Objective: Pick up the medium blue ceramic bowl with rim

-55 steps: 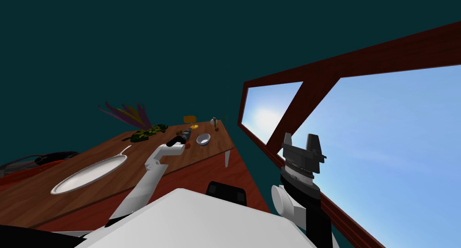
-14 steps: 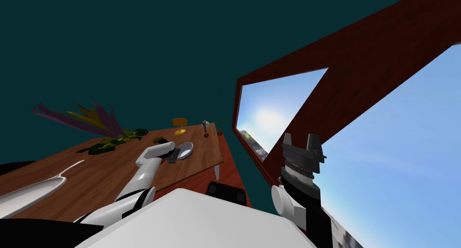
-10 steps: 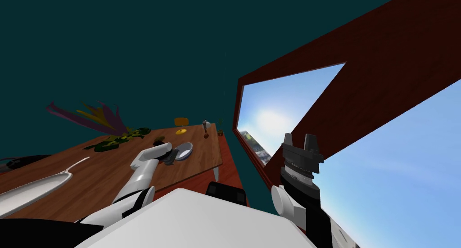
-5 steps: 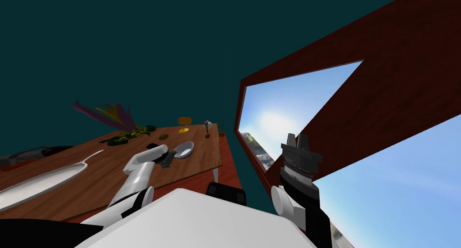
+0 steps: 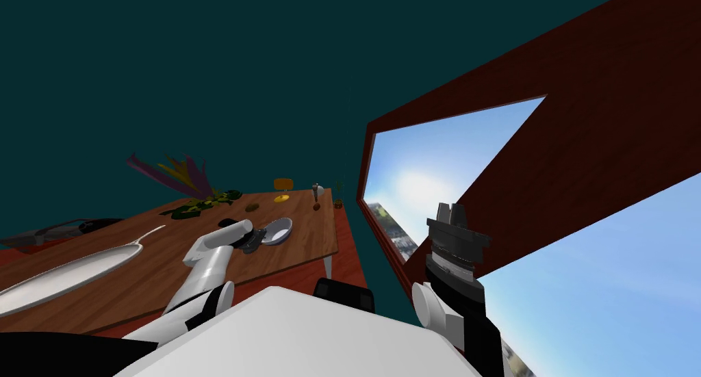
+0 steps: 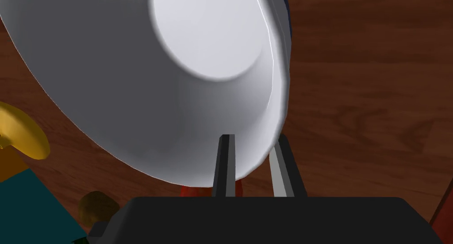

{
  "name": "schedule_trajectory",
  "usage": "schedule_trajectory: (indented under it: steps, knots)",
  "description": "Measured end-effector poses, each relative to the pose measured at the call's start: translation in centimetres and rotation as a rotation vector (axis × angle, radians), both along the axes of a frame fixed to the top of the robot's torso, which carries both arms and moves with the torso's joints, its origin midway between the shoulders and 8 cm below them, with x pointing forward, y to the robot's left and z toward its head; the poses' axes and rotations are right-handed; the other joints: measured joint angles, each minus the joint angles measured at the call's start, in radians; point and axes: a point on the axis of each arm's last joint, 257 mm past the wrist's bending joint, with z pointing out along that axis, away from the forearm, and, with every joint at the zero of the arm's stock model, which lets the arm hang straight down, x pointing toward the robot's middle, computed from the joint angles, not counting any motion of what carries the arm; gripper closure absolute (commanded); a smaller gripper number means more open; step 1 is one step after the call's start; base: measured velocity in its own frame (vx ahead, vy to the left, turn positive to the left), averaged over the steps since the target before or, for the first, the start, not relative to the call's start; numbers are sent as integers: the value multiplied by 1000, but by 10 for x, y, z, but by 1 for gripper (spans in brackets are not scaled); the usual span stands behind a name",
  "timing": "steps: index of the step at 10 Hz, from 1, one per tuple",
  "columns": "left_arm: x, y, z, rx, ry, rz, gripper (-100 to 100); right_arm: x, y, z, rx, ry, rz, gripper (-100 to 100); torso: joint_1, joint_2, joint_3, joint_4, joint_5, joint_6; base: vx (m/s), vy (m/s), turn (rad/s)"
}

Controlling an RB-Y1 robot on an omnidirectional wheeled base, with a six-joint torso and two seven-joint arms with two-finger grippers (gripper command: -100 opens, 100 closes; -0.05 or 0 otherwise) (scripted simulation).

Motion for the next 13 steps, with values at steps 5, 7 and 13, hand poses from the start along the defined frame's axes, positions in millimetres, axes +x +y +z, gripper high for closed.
schedule_trajectory:
  steps: [5,7,13]
  knots:
    - [-2,-3,-3,-3,15,2,100,0,0,0,0,0,0,0,2,0,0,1,1,2,-10,14,-48]
    - [0,-10,-4,-8,27,9,100,0,0,0,0,0,0,0,4,0,1,1,1,3,-36,56,-161]
    - [20,-27,4,-7,30,51,100,0,0,0,0,0,0,0,3,5,3,3,0,0,-62,47,-95]
